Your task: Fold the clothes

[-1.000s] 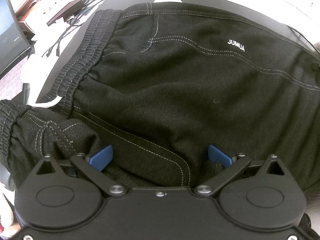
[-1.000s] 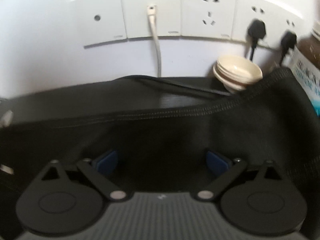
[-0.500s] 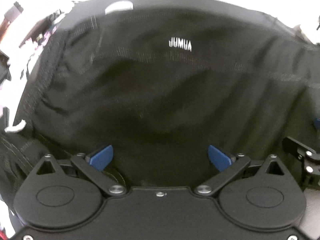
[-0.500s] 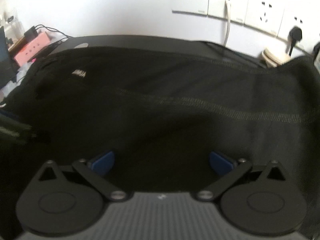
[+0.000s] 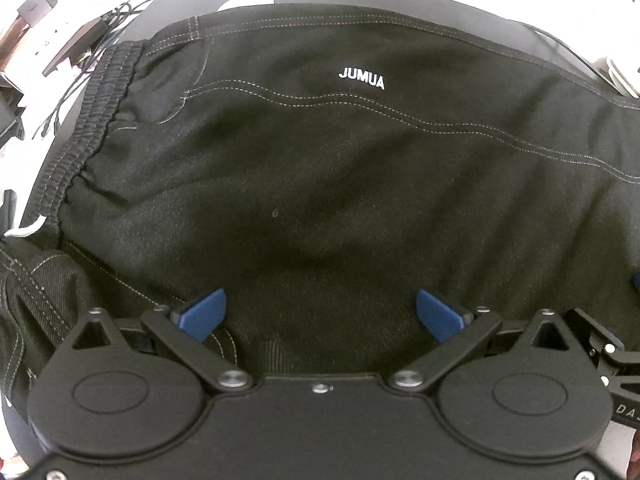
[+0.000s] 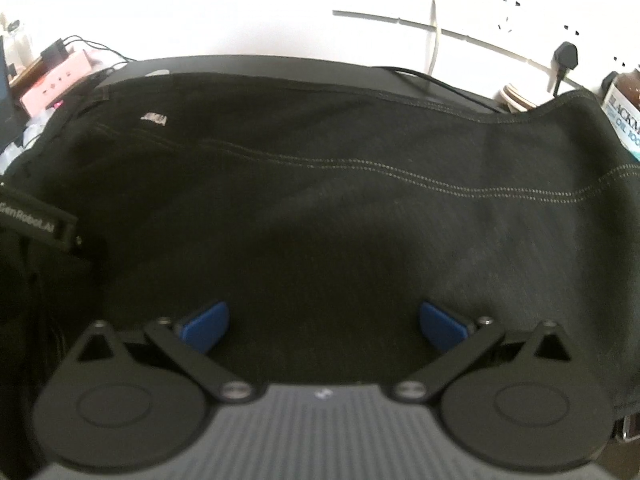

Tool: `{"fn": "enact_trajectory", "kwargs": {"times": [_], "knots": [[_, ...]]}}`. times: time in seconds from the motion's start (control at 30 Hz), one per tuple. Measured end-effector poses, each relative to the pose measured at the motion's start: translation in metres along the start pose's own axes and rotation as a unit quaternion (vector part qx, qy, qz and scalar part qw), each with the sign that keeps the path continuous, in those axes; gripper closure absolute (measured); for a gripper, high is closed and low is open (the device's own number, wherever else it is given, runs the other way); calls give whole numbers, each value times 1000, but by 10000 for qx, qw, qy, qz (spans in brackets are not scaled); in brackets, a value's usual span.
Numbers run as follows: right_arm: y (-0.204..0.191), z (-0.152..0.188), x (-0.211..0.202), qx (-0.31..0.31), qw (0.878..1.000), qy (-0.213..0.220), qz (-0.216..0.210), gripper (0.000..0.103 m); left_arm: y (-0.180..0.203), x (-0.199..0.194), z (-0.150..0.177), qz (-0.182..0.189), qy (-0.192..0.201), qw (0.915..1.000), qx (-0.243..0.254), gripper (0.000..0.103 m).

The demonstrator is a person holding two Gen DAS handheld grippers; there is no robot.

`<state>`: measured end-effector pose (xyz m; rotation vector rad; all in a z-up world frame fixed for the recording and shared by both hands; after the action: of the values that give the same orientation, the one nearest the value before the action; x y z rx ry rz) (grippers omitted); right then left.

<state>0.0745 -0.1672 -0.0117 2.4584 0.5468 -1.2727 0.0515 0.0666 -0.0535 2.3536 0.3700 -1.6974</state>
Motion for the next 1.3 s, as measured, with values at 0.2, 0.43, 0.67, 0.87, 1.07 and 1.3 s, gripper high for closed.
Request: {"fn": "enact_trajectory", "kwargs": {"times": [0.2,0.43,0.67,0.87,1.07,1.3], "knots": [[-2,4,-4,117,9999,-71,73,1,3,-5,6,-3,24,10000,-24,0],[-7,14,-4,201,9978,562,292,1,2,-6,7,26,86,10000,-19,0],[-12,25,-6,271,9896,1305,533,1,3,-8,12,104,349,9993,65,0],[-16,29,-7,324,9878,1401,591,1,5,-9,11,94,370,9993,36,0],[-17,29,-7,339,9878,1402,581,1,6,-9,11,82,395,9992,-24,0],[-14,29,-7,333,9880,1400,570,1,7,-9,12,77,440,9990,-60,0]]}}
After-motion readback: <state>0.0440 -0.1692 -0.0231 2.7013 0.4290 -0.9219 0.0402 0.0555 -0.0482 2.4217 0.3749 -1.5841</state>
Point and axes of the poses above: each gripper's, at about its wrist camera, not at the fingertips, and x roughly the way its jaws point, y to its right, z to its underside, the point moved 6 cm from there along x, roughly the way its jaws point, and after that the axes turned 10 degrees about -x, right-handed, at the moved point
